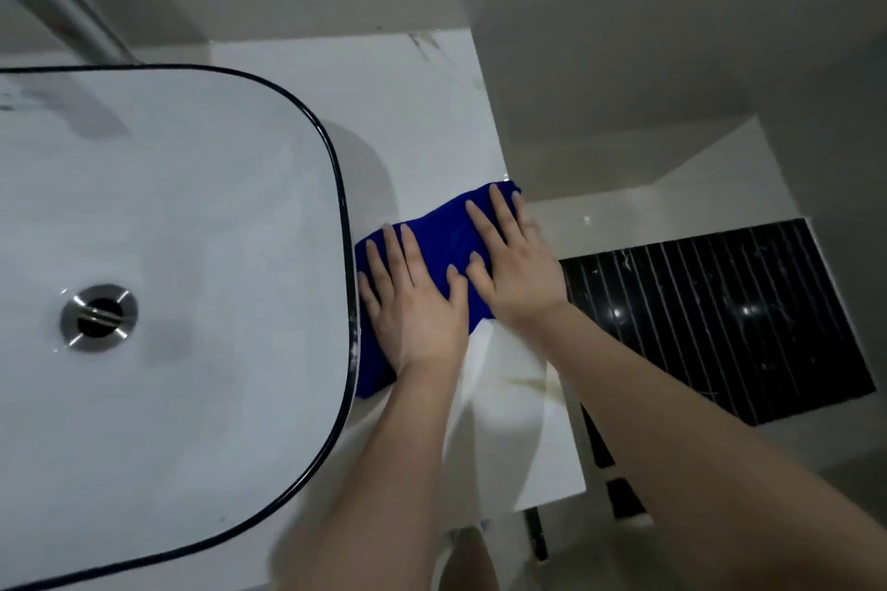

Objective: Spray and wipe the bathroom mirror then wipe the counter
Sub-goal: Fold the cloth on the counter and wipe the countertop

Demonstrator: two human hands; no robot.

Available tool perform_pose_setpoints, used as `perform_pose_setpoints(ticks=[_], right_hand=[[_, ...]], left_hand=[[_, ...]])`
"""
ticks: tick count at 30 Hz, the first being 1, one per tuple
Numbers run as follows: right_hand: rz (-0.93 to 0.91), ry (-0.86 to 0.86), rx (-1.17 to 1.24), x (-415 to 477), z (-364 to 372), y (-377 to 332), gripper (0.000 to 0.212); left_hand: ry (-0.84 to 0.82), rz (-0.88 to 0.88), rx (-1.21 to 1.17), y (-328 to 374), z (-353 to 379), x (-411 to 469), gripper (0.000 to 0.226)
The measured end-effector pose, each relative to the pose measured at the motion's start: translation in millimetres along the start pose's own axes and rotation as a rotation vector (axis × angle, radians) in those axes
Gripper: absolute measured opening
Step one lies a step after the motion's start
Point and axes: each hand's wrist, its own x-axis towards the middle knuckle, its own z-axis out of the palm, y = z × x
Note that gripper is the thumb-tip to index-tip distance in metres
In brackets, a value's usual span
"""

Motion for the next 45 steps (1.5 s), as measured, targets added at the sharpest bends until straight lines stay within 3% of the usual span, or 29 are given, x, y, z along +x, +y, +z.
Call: perform_pose_setpoints(ticks=[4,9,35,45], right_hand=[[-0.100,-0.010,-0.092,43,-6,-2,0.071],[-0.143,0.000,-0.114,89,-15,-1,0.059],[-0.291,0.097,-0.090,232,-43,4,0.056],[-0.280,0.098,-0.066,240,-45,4,0.052]], left_hand=[[0.039,-0.154,-0.037,16,2,34,0.068],[0.089,-0.208,-0.010,22,0,77,0.068],[0.155,-0.222,0.067,40,-15,219,0.070],[0.161,-0.194,0.071,42,-20,250,0.072]])
